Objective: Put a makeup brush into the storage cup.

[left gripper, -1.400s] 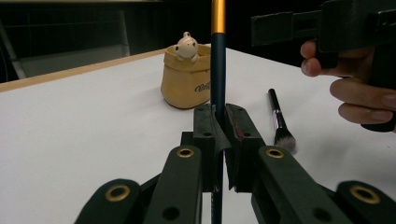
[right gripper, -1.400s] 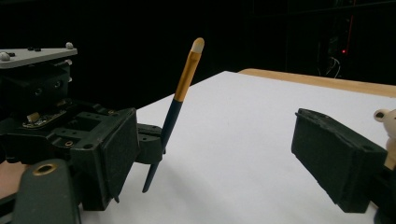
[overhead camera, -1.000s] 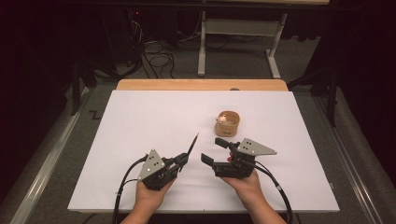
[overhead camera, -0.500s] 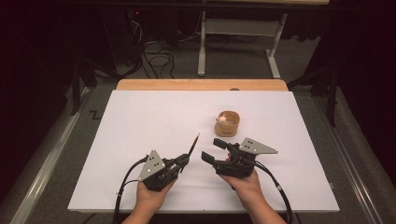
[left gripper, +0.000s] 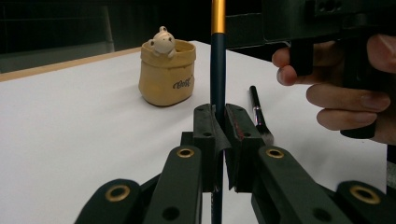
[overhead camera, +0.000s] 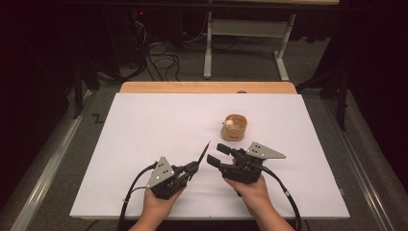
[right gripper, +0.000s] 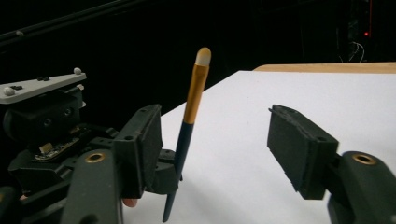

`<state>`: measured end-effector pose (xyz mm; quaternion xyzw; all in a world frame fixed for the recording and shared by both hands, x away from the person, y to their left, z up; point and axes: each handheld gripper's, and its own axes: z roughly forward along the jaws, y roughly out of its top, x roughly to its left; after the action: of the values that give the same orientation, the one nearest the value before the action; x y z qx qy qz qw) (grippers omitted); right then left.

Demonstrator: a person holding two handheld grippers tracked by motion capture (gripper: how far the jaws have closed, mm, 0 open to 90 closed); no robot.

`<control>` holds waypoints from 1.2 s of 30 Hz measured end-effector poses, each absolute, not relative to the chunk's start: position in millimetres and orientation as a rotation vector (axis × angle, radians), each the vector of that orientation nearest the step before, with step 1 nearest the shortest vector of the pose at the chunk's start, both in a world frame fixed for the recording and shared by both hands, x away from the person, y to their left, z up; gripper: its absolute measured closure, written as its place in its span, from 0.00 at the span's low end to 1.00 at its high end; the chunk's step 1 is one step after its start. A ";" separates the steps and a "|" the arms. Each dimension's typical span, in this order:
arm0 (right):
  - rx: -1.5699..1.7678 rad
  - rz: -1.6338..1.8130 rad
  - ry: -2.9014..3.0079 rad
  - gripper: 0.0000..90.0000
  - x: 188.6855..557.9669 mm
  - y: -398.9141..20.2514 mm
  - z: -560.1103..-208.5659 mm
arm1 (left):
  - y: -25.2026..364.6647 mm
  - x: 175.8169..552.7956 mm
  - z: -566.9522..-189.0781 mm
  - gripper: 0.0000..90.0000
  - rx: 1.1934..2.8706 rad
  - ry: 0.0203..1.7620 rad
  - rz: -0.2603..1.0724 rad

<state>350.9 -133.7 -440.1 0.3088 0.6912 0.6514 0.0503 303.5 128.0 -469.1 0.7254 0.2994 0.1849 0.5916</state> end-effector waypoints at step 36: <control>0.941 2.011 2.180 0.77 347.4 -125.0 -444.8 | 117.4 300.3 -469.8 0.93 1.686 0.673 0.410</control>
<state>347.4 -125.0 -444.8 0.3023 0.7005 0.6462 0.0153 300.3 117.4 -469.8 0.7267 0.2899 0.1766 0.5973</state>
